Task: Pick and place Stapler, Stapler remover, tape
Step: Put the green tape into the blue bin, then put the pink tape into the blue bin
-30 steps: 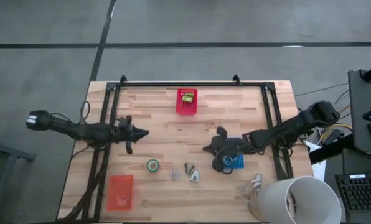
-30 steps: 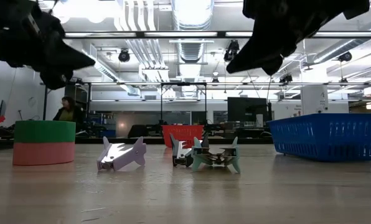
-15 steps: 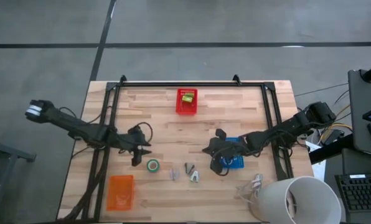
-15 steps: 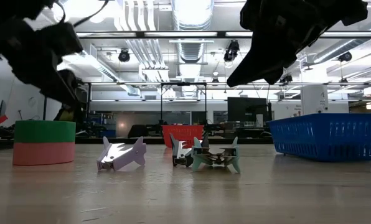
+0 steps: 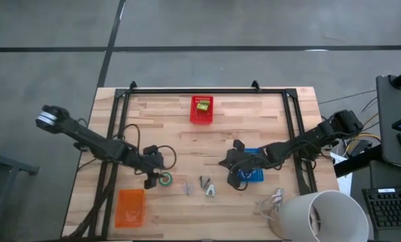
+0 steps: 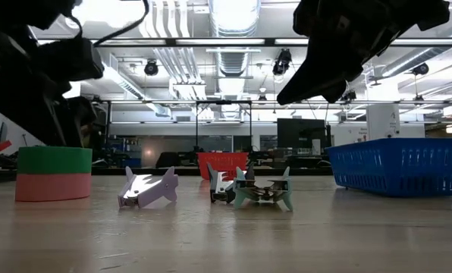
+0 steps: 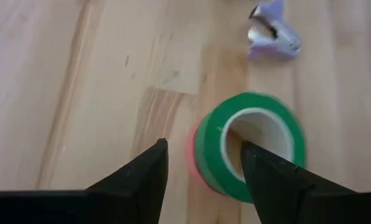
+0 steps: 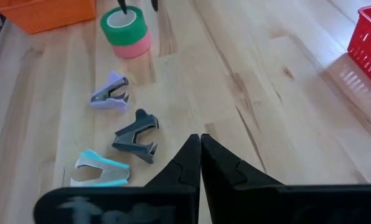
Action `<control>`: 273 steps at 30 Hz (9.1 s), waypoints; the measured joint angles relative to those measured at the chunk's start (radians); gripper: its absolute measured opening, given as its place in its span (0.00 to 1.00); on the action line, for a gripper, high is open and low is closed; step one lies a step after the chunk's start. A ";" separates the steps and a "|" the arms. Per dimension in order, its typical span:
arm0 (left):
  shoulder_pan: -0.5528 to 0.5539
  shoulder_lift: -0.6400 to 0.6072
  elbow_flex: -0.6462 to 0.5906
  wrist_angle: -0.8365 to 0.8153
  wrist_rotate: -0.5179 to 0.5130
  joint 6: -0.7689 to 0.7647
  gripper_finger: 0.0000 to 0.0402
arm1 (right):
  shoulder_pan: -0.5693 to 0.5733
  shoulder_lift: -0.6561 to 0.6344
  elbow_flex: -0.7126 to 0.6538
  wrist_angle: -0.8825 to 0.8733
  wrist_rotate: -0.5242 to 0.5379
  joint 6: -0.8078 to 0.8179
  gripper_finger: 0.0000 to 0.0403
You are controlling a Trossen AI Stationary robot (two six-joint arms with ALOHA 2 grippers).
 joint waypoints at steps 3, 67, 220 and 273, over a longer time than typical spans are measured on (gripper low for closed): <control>0.000 0.036 0.002 0.025 -0.009 0.000 0.50 | 0.000 0.000 0.000 -0.001 0.000 0.000 0.02; 0.017 0.079 0.087 1.063 -0.362 0.661 0.14 | -0.008 0.001 -0.001 0.669 -0.148 -0.316 0.47; 0.111 0.367 0.249 0.981 -0.319 0.576 0.34 | -0.133 0.101 0.258 -0.953 -0.335 0.412 0.24; 0.085 0.232 0.198 -0.269 0.103 -0.090 0.34 | -0.024 0.094 0.462 -0.951 -0.153 0.332 0.17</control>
